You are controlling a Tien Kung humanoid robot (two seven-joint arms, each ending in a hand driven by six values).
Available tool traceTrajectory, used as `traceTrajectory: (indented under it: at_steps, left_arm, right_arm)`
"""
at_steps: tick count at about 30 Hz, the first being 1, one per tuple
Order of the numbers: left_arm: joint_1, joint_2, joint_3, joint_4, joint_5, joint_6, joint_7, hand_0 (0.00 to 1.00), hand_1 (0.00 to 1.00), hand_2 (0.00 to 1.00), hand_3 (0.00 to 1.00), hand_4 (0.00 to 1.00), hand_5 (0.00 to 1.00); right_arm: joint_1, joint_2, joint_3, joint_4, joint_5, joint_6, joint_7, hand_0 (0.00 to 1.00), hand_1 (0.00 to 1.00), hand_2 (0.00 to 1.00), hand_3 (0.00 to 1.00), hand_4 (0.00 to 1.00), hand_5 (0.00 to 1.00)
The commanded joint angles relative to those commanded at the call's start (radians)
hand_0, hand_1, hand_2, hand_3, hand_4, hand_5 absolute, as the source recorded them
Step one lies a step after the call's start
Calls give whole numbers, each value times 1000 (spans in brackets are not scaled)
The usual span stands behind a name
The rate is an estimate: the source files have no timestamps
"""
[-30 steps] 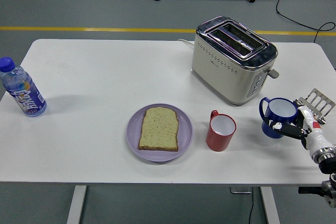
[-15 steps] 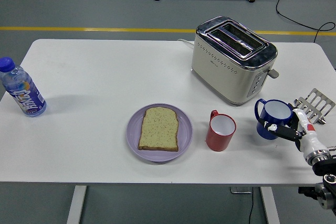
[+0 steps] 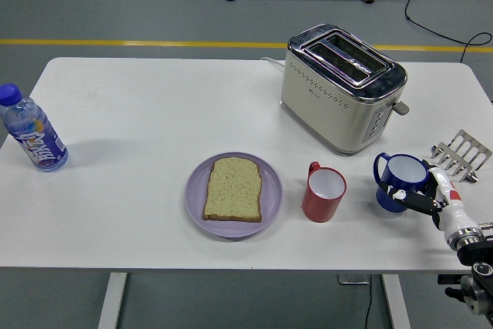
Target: Pick up the cup,pour liquid into bread,place the cup on the desk
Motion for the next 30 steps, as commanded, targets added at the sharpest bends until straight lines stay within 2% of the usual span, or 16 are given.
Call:
traceTrajectory:
  at_steps: [12, 30]
  left_arm:
    - [-1, 1, 16, -1, -24, -2, -7, 690, 756, 773, 611, 396, 998]
    - [-3, 4, 33, -2, -49, -5, -14, 690, 756, 773, 611, 396, 998]
  right_arm:
    - [18, 24, -12, -31, 3, 6, 5, 497, 436, 538, 514, 645, 2]
    - [36, 16, -25, -55, -13, 12, -3, 486, 438, 539, 514, 641, 2]
